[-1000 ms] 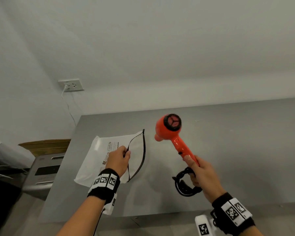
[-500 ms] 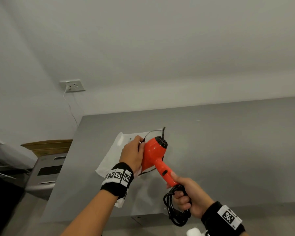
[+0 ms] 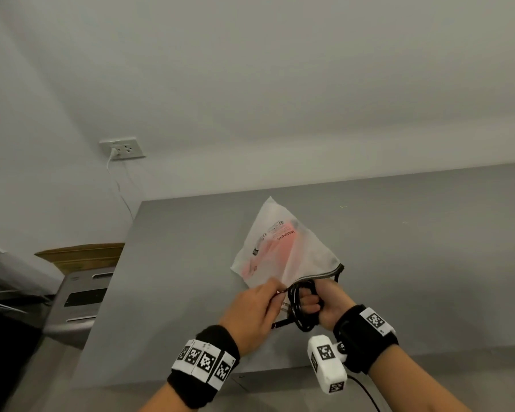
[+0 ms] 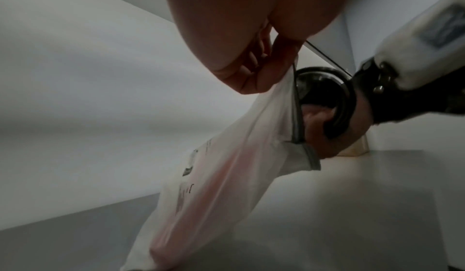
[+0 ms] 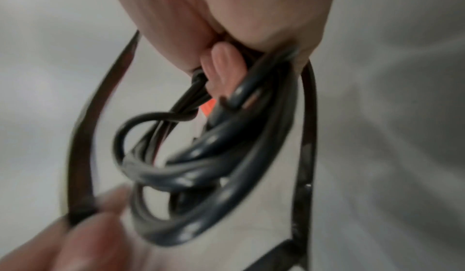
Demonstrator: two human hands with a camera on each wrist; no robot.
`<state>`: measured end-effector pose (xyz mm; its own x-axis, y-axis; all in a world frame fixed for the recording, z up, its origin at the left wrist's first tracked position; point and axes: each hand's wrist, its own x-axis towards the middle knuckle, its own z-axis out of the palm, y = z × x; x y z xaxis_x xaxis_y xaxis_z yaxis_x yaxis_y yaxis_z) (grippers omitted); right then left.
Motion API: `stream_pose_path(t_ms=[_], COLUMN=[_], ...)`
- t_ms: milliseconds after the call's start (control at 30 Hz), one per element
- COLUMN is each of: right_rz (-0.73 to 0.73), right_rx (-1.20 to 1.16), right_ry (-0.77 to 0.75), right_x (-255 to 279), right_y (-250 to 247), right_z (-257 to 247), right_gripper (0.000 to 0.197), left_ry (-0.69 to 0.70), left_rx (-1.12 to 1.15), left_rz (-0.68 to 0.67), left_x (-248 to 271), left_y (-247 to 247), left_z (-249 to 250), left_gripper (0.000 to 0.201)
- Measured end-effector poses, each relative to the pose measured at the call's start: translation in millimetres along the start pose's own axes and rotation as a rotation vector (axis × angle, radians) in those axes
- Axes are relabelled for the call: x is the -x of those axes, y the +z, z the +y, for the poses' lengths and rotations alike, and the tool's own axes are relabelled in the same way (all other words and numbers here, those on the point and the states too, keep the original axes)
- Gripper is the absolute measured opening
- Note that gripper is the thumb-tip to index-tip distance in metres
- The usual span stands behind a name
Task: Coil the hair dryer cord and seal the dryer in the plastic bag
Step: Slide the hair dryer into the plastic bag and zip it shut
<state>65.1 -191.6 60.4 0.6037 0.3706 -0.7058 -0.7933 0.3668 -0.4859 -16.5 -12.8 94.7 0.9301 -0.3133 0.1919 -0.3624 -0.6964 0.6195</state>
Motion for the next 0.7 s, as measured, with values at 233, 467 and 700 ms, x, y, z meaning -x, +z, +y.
stream_pose_path(t_ms=[233, 467, 700], right_rz=[-0.007, -0.052, 0.228], right_rx=[0.186, 0.575, 0.95], right_ry=[-0.199, -0.442, -0.631], right_x=[3, 22, 59], right_y=[25, 35, 14], right_z=[0, -10, -6], right_gripper=[0.02, 0.028, 0.032], left_ry=[-0.144, -0.296, -0.471], left_rx=[0.155, 0.408, 0.699], left_rz=[0.129, 0.068, 0.284], left_x=[-9, -22, -59], left_y=[-3, -2, -24], left_z=[17, 39, 34], left_gripper=[0.006, 0.01, 0.013])
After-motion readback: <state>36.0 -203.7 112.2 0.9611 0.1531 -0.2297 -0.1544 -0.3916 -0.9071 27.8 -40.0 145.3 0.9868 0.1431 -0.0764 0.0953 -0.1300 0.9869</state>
